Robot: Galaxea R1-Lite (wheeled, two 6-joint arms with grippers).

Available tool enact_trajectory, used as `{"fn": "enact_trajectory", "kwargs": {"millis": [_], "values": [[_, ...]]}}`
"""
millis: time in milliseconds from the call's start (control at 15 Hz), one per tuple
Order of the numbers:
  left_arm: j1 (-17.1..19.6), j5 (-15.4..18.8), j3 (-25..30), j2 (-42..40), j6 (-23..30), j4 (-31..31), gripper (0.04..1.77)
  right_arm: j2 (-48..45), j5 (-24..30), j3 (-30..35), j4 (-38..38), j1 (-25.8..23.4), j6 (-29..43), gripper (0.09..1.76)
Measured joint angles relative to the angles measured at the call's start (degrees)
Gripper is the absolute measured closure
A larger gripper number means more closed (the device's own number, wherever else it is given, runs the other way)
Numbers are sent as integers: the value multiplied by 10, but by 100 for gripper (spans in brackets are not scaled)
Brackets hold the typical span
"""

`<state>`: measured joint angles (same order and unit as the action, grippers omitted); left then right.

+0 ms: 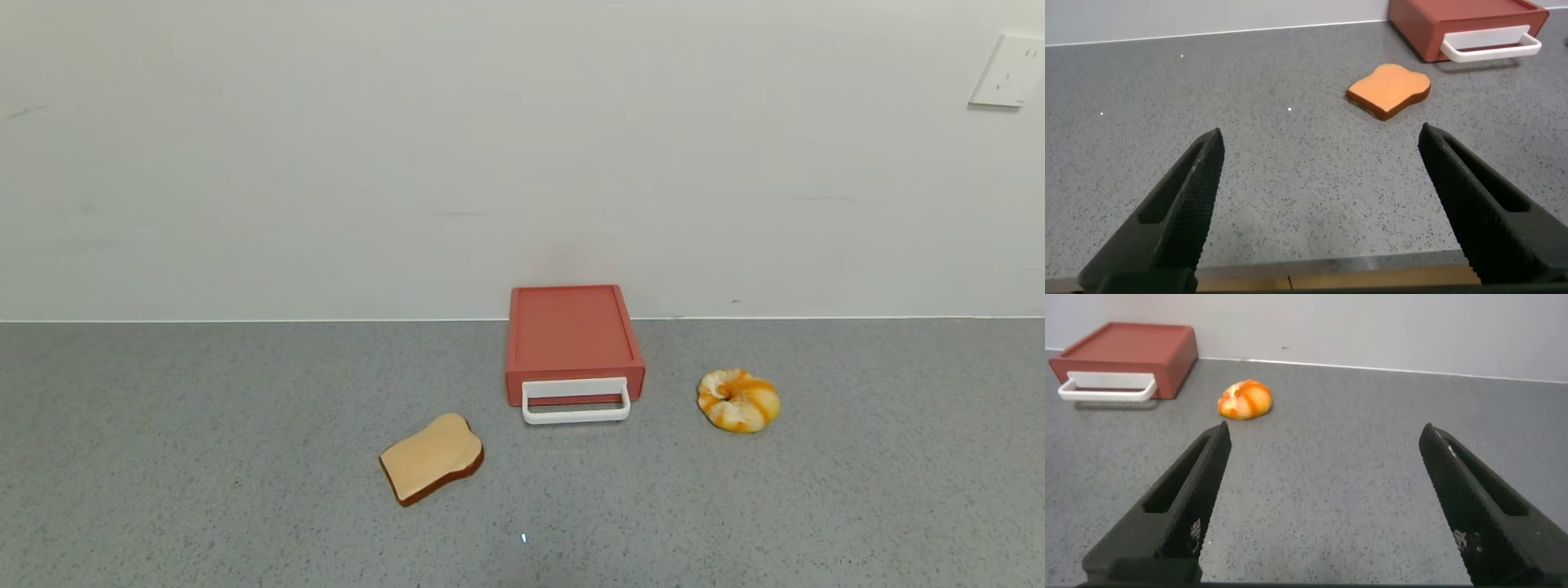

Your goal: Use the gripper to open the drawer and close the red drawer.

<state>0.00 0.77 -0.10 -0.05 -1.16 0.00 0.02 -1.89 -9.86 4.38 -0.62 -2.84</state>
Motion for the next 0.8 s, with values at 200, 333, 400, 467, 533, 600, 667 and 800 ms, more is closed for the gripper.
{"fn": "enact_trajectory", "kwargs": {"millis": [200, 333, 400, 467, 533, 600, 667, 800], "values": [[0, 1, 0, 0, 0, 0, 9, 0, 1, 71, -56, 0, -4, 15], [0, 1, 0, 0, 0, 0, 9, 0, 3, 85, -59, 0, -9, 15], [0, 1, 0, 0, 0, 0, 9, 0, 10, 88, -59, 0, -9, 15], [0, 1, 0, 0, -1, 0, 9, 0, 26, 91, -57, 0, -9, 15], [0, 1, 0, 0, -1, 0, 9, 0, 37, 96, -46, 0, -7, 15], [0, 1, 0, 0, -1, 0, 9, 0, 37, 96, -47, 1, -2, 15], [0, 1, 0, 0, -1, 0, 9, 0, 37, 98, -45, 1, 6, 15], [0, 1, 0, 0, -1, 0, 9, 0, 37, 98, -44, 1, 10, 15]]}}
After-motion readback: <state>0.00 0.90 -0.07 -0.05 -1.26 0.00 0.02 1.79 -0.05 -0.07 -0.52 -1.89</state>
